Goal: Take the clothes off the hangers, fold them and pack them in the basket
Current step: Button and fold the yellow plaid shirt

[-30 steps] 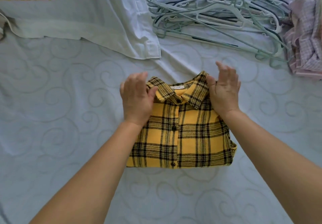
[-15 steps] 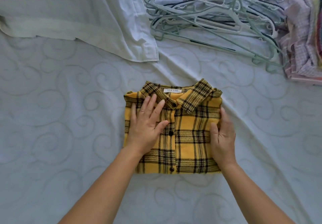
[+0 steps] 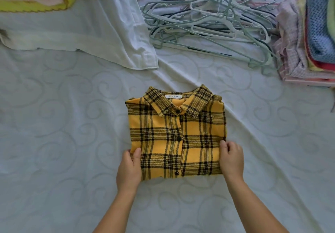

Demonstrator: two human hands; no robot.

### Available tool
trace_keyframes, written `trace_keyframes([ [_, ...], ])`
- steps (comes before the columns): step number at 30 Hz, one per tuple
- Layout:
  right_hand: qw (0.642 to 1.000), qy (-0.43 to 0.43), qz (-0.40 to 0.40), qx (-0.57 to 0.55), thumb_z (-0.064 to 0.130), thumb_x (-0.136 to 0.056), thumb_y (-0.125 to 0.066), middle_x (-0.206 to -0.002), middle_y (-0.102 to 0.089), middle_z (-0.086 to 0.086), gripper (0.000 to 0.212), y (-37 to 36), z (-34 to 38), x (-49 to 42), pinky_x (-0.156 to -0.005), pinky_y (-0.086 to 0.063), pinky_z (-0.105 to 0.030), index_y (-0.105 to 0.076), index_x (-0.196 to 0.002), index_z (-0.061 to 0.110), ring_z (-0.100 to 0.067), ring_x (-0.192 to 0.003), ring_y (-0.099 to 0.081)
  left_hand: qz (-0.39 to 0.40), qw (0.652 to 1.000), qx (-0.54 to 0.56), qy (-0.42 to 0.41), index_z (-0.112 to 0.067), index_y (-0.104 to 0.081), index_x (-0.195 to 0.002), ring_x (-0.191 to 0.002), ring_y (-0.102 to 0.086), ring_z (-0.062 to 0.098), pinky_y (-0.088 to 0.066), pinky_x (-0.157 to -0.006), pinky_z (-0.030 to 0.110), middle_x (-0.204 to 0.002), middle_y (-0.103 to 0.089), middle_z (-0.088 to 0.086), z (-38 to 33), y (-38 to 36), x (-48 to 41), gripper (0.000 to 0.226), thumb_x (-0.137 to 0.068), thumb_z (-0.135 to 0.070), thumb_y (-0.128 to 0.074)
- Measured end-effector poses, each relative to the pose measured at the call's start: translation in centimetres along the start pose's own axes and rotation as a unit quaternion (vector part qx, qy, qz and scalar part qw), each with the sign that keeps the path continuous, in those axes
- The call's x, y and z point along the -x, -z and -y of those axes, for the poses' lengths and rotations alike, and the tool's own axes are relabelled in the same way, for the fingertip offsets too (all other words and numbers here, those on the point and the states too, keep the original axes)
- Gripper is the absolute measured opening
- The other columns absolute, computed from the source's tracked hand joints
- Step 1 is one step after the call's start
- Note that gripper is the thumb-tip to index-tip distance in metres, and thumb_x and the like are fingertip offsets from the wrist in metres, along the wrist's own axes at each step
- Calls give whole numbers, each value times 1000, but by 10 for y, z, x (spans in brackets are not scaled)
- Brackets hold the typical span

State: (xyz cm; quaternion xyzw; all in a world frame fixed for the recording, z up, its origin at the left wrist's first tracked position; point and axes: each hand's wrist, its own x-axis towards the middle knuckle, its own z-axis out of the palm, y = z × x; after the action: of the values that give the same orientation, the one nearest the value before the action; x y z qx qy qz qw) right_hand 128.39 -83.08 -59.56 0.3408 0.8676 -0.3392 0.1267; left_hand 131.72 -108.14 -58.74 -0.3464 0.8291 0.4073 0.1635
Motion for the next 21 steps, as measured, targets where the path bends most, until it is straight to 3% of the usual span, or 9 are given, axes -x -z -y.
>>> trace_keyframes([
  [2, 997, 21, -36, 58, 21, -94, -44, -101, -52, -18, 20, 2, 14, -1, -78, -37, -37, -53, -81, 7, -33, -101, -47, -13, 999, -45, -18, -4, -46, -115, -90, -56, 27, -45, -72, 37, -92, -57, 5, -2, 4, 0, 51, -92, -48, -33],
  [4, 982, 149, -95, 67, 22, -91, -42, -128, -44, -16, 31, 6, 27, 6, -101, -31, -36, -52, -115, 5, -27, -122, -36, -64, 987, -101, -104, -6, -37, -132, -115, -48, 29, -40, -94, 42, -124, -52, 14, -8, 8, 0, 57, -92, -46, -38],
  [7, 932, 343, -68, 99, 34, -95, -34, -154, -18, -4, 52, -4, 42, 10, -115, -6, -28, -31, -143, 14, -14, -142, -11, -87, 930, -208, -292, -21, -17, -145, -141, -15, 20, -9, -115, 41, -152, -21, 8, -25, 2, -14, 61, -94, -53, -24],
  [10, 915, 329, -6, 235, 58, -93, -7, -156, 5, 2, 69, -20, 42, -16, -116, 9, -32, -15, -149, 18, -11, -144, 10, -40, 882, -363, -298, -29, 6, -147, -143, 14, 16, 16, -113, 45, -156, 12, 1, -39, -11, -42, 70, -87, -64, 8],
  [13, 918, 259, 23, 299, 66, -82, 4, -152, 19, 4, 81, -33, 33, -35, -114, 17, -34, -4, -149, 21, -9, -140, 21, 13, 884, -418, -212, -30, 23, -137, -140, 25, 19, 16, -113, 49, -155, 22, 1, -36, -25, -61, 77, -71, -68, 17],
  [16, 915, 255, 46, 308, 66, -80, 4, -157, 14, 1, 81, -33, 34, -36, -114, 17, -35, -1, -149, 23, -13, -143, 19, 31, 895, -383, -228, -31, 13, -144, -142, 22, 19, 16, -114, 46, -156, 16, 0, -33, -27, -64, 80, -73, -68, 9],
  [18, 931, 258, 67, 250, 66, -79, -1, -158, 9, 2, 81, -26, 36, -34, -115, 13, -34, -4, -149, 25, -12, -144, 14, 21, 927, -267, -263, -27, -7, -149, -144, 7, 20, 5, -116, 43, -158, 2, 2, -33, -16, -58, 80, -80, -67, -9],
  [20, 961, 242, 54, 125, 63, -85, -23, -158, -7, -1, 76, -13, 34, -25, -116, -2, -36, -16, -149, 23, -16, -144, -4, -30, 967, -101, -234, -16, -27, -145, -141, -18, 22, -16, -113, 34, -153, -21, 8, -32, -4, -43, 72, -87, -58, -39],
  [21, 975, 212, 29, 62, 58, -87, -37, -153, -20, -5, 73, -5, 31, -18, -114, -13, -36, -23, -147, 18, -20, -141, -16, -40, 984, -27, -172, -13, -32, -142, -137, -27, 22, -23, -108, 31, -148, -30, 9, -30, 2, -33, 67, -89, -49, -49],
])
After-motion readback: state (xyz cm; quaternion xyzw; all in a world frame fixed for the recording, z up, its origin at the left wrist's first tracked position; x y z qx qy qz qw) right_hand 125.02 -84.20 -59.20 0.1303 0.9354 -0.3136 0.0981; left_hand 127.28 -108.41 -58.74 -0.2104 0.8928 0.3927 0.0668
